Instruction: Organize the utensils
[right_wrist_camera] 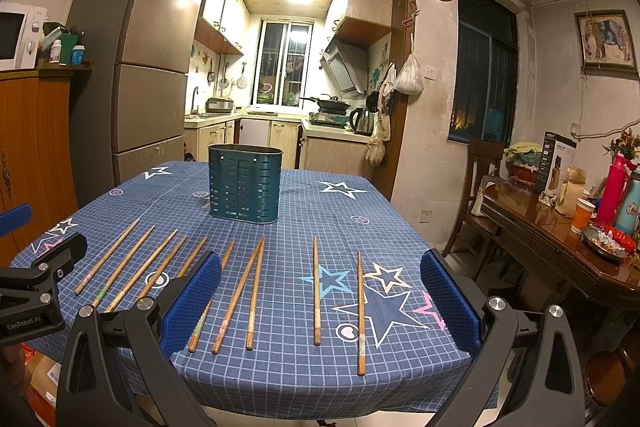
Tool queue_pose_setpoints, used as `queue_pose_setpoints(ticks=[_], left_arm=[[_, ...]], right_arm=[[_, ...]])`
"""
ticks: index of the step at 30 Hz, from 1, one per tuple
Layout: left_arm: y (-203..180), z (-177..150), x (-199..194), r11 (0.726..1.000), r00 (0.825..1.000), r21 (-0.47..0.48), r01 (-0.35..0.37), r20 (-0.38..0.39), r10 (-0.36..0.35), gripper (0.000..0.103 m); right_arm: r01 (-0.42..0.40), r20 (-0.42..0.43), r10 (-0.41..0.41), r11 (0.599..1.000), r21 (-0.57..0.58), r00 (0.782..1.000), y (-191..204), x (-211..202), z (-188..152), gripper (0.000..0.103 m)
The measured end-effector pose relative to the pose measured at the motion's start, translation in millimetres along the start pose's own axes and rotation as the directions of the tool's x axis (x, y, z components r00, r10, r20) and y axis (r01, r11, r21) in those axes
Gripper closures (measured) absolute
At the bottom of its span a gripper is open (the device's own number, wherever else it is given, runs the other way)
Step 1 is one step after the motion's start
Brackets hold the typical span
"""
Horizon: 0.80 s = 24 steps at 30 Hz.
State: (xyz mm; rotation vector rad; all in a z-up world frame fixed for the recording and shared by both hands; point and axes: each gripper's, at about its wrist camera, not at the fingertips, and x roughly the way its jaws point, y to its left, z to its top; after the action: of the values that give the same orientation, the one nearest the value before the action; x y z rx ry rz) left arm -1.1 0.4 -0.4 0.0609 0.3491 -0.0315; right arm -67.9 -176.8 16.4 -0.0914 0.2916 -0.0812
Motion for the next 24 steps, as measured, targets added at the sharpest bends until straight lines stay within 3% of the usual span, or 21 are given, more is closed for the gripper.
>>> queue_pose_setpoints(ticks=[24], left_arm=[[0.0,-1.1,4.7,1.000,1.000,0.003,0.009,-0.013,-0.009,0.005]], right_arm=[[-0.004,-0.011,0.004,1.000,-0.016,1.000,6.7,7.0,0.2,0.003]])
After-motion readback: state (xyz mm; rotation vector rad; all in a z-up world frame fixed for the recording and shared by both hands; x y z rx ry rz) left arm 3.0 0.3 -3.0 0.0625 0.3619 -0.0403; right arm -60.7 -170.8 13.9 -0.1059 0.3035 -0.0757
